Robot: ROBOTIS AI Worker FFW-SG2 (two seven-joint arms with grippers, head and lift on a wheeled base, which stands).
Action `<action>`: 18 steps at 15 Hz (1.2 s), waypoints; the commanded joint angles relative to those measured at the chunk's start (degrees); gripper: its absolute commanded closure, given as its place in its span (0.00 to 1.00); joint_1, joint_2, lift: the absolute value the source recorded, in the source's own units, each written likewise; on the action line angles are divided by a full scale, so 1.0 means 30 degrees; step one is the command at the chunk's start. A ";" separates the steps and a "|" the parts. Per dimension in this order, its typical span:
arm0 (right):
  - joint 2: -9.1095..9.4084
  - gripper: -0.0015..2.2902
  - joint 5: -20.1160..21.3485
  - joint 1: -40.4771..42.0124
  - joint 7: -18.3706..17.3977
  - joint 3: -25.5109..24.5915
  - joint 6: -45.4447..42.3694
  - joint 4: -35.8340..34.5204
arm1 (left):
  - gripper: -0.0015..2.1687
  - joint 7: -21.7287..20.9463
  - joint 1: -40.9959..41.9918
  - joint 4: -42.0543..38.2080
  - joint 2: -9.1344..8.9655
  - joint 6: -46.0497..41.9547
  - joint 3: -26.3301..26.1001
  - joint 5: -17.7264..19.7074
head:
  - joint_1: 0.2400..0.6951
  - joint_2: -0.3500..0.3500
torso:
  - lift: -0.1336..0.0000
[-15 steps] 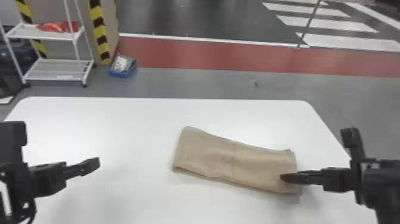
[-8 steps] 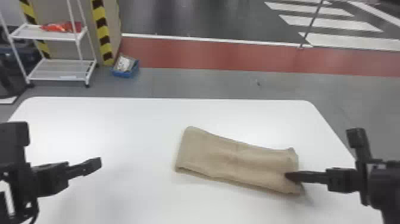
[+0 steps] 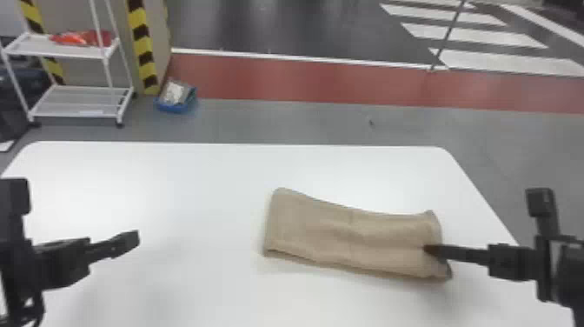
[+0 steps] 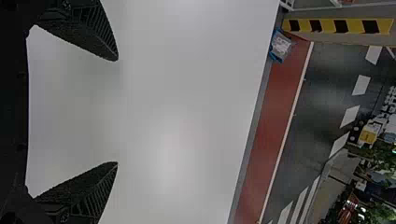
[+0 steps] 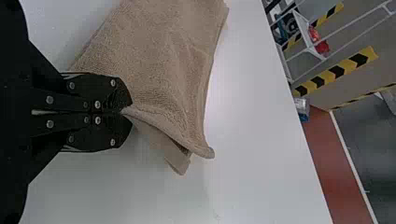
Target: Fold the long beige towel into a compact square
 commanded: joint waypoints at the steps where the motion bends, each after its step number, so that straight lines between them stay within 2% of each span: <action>1: -0.0175 0.74 -0.0668 0.0162 0.0063 -0.1108 0.0568 -0.1010 | 0.04 -0.0029 0.0000 -0.0006 -0.0137 0.0004 0.0066 0.0007 | 1.00 0.24 | 0.07; 4: -0.1142 0.74 -0.1927 -0.0366 0.0063 -0.1987 0.2736 -0.1948 | 0.04 -0.0058 -0.0088 -0.0006 -0.0137 0.0004 0.0037 0.0007 | 1.00 0.20 | 0.07; 7: -0.1288 0.74 -0.1927 -0.1830 0.0063 -0.2075 0.4435 -0.2416 | 0.04 -0.0234 -0.0088 -0.0006 -0.0137 0.0004 0.0007 -0.0022 | 1.00 0.17 | 0.07; 9: -0.1142 0.74 -0.1810 -0.2709 0.0063 -0.1079 0.5256 -0.2416 | 0.04 -0.0293 -0.0059 -0.0036 -0.0137 0.0121 0.0037 -0.0051 | 1.00 0.17 | 0.07; 14: 0.1114 0.73 -0.0697 -0.3530 0.0063 0.2437 0.5373 -0.2358 | 0.04 -0.0410 -0.0059 -0.0182 -0.0137 0.0472 -0.0022 -0.0081 | 1.00 0.27 | 0.07; 18: 0.2169 0.73 0.0153 -0.3530 0.0063 0.4634 0.5373 -0.2211 | 0.04 -0.0410 0.0029 -0.0329 -0.0137 0.0707 0.0066 -0.0081 | 1.00 0.43 | 0.07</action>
